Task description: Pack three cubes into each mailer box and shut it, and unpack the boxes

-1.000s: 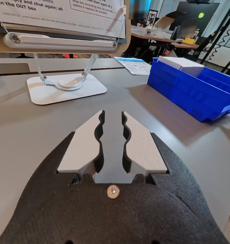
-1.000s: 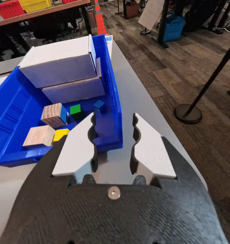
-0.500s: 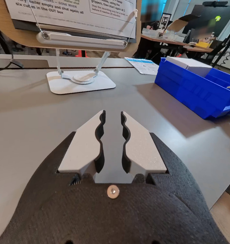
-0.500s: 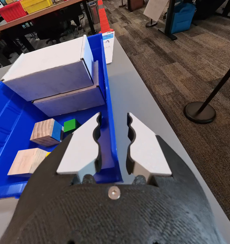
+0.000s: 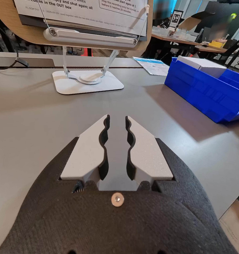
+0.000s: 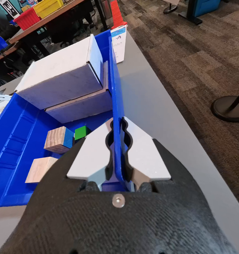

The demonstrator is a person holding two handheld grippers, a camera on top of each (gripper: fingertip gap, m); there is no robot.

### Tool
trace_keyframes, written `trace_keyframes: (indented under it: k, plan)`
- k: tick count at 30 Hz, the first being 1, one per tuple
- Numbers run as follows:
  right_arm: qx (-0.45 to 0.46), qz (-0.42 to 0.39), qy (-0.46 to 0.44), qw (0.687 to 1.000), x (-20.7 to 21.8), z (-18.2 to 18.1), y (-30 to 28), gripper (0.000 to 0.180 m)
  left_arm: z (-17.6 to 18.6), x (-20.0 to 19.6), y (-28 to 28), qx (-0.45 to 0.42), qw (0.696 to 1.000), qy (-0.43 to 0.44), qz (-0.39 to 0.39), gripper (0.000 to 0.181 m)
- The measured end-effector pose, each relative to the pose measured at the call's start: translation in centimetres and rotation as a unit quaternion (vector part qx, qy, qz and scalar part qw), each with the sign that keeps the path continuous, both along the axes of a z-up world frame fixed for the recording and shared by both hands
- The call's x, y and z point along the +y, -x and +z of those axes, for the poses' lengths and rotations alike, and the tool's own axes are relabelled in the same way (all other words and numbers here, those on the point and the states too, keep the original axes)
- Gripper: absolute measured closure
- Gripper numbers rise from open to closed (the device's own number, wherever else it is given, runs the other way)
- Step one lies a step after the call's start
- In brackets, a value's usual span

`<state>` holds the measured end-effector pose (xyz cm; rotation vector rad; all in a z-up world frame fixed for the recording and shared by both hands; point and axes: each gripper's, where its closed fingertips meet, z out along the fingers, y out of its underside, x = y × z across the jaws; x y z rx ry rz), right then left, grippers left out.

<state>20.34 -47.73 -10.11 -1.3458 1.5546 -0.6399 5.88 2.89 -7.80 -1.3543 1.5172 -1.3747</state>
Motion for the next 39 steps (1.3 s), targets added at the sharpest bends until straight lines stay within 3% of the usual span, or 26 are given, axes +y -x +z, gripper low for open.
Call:
trace_keyframes:
  k: [1, 12, 21, 24, 29, 32, 36, 39]
  plan:
    - [0.001, 0.002, -0.013, 1.000, 0.0, 0.0, 0.0, 0.172, 0.0, 0.0, 0.0, -0.001, 1.000, 0.000, 0.000, 0.161]
    - [0.011, 0.012, -0.092, 0.996, 0.2, 0.5, 0.6, 0.172, 0.1, 0.2, 0.0, -0.002, 1.000, 0.002, 0.002, 0.161]
    - [-0.028, 0.054, -0.117, 0.991, 2.7, 3.3, 1.4, 0.172, 0.1, 0.9, -0.2, 0.002, 1.000, -0.004, 0.017, 0.156]
    - [-0.025, 0.075, -0.117, 0.990, 4.1, 3.5, 1.7, 0.172, 0.4, 5.7, -0.1, 0.029, 0.991, -0.054, 0.118, 0.127]
    - [-0.002, 0.110, -0.112, 0.988, 6.8, 2.8, 2.0, 0.172, 4.5, 17.0, 3.6, 0.014, 0.955, -0.080, 0.287, 0.126]
    - [0.007, 0.135, -0.100, 0.986, 8.9, 2.7, 2.1, 0.172, 4.4, 23.6, 6.7, 0.023, 0.916, -0.141, 0.376, 0.117]
    - [0.013, 0.169, -0.083, 0.982, 12.0, 2.7, 2.6, 0.173, 1.5, 27.5, 7.3, 0.048, 0.904, -0.158, 0.395, 0.117]
    - [0.015, 0.199, -0.074, 0.977, 14.5, 2.9, 3.4, 0.173, 1.5, 30.2, 7.2, 0.050, 0.880, -0.203, 0.427, 0.117]
